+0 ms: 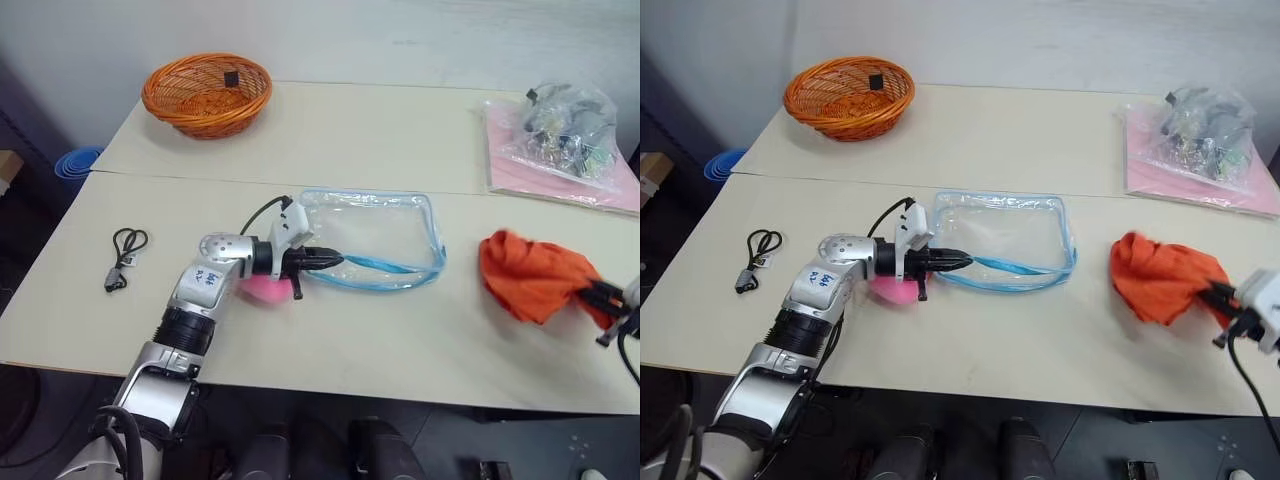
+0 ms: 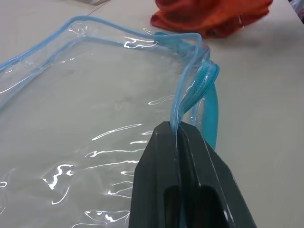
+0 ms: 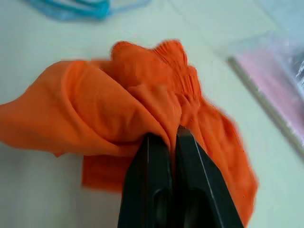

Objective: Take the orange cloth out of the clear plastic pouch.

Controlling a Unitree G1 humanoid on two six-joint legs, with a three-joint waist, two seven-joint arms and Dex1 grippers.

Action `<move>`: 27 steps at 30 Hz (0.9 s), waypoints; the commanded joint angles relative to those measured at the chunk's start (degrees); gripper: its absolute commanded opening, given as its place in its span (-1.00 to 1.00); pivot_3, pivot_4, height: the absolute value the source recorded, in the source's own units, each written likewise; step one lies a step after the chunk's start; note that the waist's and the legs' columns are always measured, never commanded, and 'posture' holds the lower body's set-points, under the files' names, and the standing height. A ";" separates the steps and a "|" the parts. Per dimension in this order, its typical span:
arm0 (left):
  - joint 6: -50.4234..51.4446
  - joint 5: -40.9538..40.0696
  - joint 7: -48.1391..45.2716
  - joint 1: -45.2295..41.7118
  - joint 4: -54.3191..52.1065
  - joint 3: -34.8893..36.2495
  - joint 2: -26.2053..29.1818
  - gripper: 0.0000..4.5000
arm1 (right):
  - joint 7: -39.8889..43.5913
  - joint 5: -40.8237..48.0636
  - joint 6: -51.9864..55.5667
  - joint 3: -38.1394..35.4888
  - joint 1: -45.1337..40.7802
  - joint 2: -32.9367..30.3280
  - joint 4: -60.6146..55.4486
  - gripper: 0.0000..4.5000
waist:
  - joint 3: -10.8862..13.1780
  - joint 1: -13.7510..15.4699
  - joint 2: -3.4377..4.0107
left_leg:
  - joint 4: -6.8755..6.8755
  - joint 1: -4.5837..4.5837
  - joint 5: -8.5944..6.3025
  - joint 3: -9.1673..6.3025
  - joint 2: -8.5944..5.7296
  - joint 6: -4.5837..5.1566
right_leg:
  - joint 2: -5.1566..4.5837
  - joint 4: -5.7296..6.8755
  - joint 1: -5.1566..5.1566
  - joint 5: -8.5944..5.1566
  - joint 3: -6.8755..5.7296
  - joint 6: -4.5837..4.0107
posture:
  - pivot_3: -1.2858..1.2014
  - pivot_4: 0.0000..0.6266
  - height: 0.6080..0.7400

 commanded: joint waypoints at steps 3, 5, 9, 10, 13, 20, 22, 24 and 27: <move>-2.65 -0.73 -2.84 0.77 -2.40 -0.09 1.14 -1.00 | 4.89 3.02 -1.79 -0.14 5.40 -0.63 3.77 -0.78 | 0.00 -0.08 0.00 | 0.00 0.07 0.00 -0.03 0.02 0.00 | 0.04 0.01 0.07 0.00 0.00 0.00 | 0.03 -0.52 1.00; -2.58 -1.45 -5.13 1.16 -3.03 -0.24 2.04 -1.00 | 4.65 3.11 -3.96 -0.80 5.79 -0.99 5.03 -0.58 | -0.01 -0.43 0.02 | 0.00 0.09 0.00 -0.02 0.03 -0.01 | 0.04 0.02 0.08 0.00 0.01 0.00 | 0.03 -0.52 1.00; -2.15 -3.95 -10.13 3.91 -7.73 0.77 5.73 -0.45 | 6.26 6.42 -2.53 -2.89 9.37 -1.49 0.45 0.01 | -0.05 -1.35 0.08 | -0.02 0.11 0.00 -0.04 0.03 -0.01 | 0.04 0.07 0.08 0.00 0.01 0.00 | 0.03 -0.52 1.00; -2.10 -5.01 -11.28 4.85 -9.28 1.60 6.99 -0.28 | 7.29 7.99 -0.95 -3.47 11.40 -1.54 -2.84 0.19 | -0.05 -1.41 0.13 | -0.06 0.12 0.00 -0.05 0.04 -0.02 | 0.04 0.07 0.07 0.00 0.01 0.00 | 0.03 -0.52 1.00; -1.07 -9.26 -15.45 9.02 -14.21 5.68 12.83 0.13 | 9.89 16.32 6.38 -6.13 19.19 -0.17 -17.90 0.63 | -0.05 -1.52 0.16 | -0.10 0.13 0.01 -0.08 0.08 -0.04 | 0.05 0.09 0.07 0.00 0.00 0.00 | 0.03 -0.52 1.00; -12.22 -10.63 -16.76 23.87 -13.27 17.87 22.23 1.00 | 5.08 26.65 22.95 -1.02 26.84 2.68 -44.57 0.89 | -0.08 -1.52 0.24 | -0.19 0.35 -0.13 -0.30 0.12 0.16 | -0.02 -0.17 0.42 -0.01 -0.10 -0.02 | 0.03 -0.52 1.00; -16.46 -9.25 -16.06 28.58 -12.42 20.04 23.08 1.00 | 6.94 22.66 20.80 2.79 26.14 2.90 -45.52 0.99 | -0.07 -1.35 0.23 | -0.20 0.45 -0.23 -0.31 0.12 0.33 | -0.08 -0.28 0.57 -0.01 -0.13 -0.03 | 0.03 -0.52 1.00; -19.55 -7.99 -14.31 34.72 -12.64 22.66 23.76 1.00 | 6.54 18.06 16.42 7.52 22.54 5.32 -44.61 0.99 | -0.05 -1.27 0.17 | -0.26 0.58 -0.32 -0.33 0.11 0.41 | -0.12 -0.46 0.78 -0.02 -0.18 -0.03 | 0.03 -0.52 1.00; -22.93 -7.56 -12.22 40.56 -14.03 24.82 23.55 1.00 | 5.93 13.38 11.54 11.37 18.99 8.21 -41.71 0.99 | -0.05 -1.20 0.17 | -0.61 0.88 -0.40 -0.28 0.06 0.52 | -0.23 -0.75 1.06 -0.02 -0.16 -0.03 | 0.03 -0.52 1.00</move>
